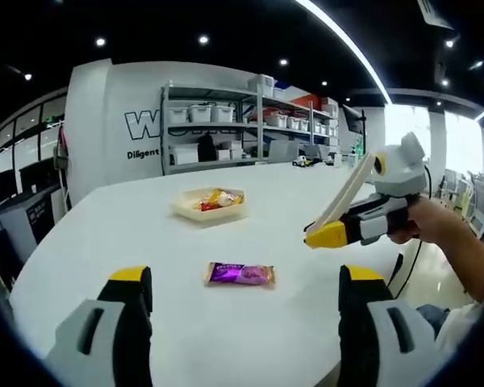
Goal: Place the target food into the container with the food tongs after gripping and lifting it, then release it inside without dropping or visibly crushing the food.
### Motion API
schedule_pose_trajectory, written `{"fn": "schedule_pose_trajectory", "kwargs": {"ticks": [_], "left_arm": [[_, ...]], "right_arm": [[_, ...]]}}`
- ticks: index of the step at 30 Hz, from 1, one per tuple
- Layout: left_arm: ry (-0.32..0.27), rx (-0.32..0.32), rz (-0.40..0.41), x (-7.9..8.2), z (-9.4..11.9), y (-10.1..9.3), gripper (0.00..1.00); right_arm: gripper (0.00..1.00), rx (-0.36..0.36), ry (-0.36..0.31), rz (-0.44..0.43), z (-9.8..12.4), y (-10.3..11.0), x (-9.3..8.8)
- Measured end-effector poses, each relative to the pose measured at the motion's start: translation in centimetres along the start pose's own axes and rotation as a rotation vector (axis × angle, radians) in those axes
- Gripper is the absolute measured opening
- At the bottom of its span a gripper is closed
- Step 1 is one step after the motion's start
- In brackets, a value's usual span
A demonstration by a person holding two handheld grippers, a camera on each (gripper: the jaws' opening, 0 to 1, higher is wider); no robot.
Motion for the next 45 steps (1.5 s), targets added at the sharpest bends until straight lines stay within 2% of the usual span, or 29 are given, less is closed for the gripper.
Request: {"fn": "schedule_pose_trajectory", "kwargs": {"ticks": [2,6,7,8,13,16,23,26,31,34,38,40,42,45], "left_arm": [[0.002,-0.003,0.0,-0.1,-0.2,0.0,0.95],[0.01,-0.008,0.007,-0.4,-0.3,0.1,0.95],[0.01,-0.007,0.008,-0.5,-0.3,0.2,0.95],[0.009,-0.006,0.009,-0.5,-0.2,0.2,0.95],[0.021,-0.013,0.011,-1.0,0.1,0.4,0.95],[0.015,-0.031,0.021,-1.3,0.6,0.5,0.95],[0.021,-0.027,0.026,-1.7,0.9,0.2,0.95],[0.03,-0.037,0.022,-1.8,0.9,0.0,0.95],[0.049,-0.046,-0.006,-2.0,0.7,-0.4,0.95],[0.038,-0.049,0.002,-1.9,0.7,-0.5,0.95],[0.019,-0.052,0.008,-1.8,0.8,-0.7,0.94],[0.021,-0.055,0.012,-1.9,0.7,-0.7,0.94],[0.031,-0.054,0.012,-2.2,0.7,-0.5,0.95],[0.025,-0.053,0.012,-2.1,0.8,-0.5,0.94]], "right_arm": [[0.21,0.018,-0.029,0.033,0.1,0.4,0.1],[0.21,0.045,-0.022,0.018,-0.4,0.8,0.2],[0.21,0.079,-0.012,-0.033,-0.6,1.3,0.2],[0.21,0.094,-0.021,-0.047,-0.7,1.5,0.3],[0.21,0.112,-0.018,-0.018,-1.6,2.1,0.4],[0.21,0.172,-0.035,-0.043,-2.2,2.9,1.0],[0.22,0.165,-0.002,0.025,-4.3,3.6,0.7],[0.22,0.145,0.016,0.093,-5.1,3.7,0.5],[0.22,0.15,0.03,0.109,-6.3,4.2,0.8],[0.22,0.122,0.062,0.198,-7.5,3.7,0.7],[0.23,0.141,0.067,0.186,-7.9,3.9,0.5],[0.23,0.164,0.09,0.216,-8.2,4.3,0.1],[0.23,0.142,0.086,0.259,-8.5,4.3,0.0],[0.24,0.138,0.087,0.257,-9.4,4.1,0.0]]}}
Point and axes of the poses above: the point that each gripper's makers call its tool centre point, and the gripper's own axes: z roughly backward along the fingers, y roughly to its left, x roughly out of its top, the point moved 7 cm from there along z, roughly backward along the fingers, and after that the axes turned 9 degrees about -x, right-handed, at the moved point
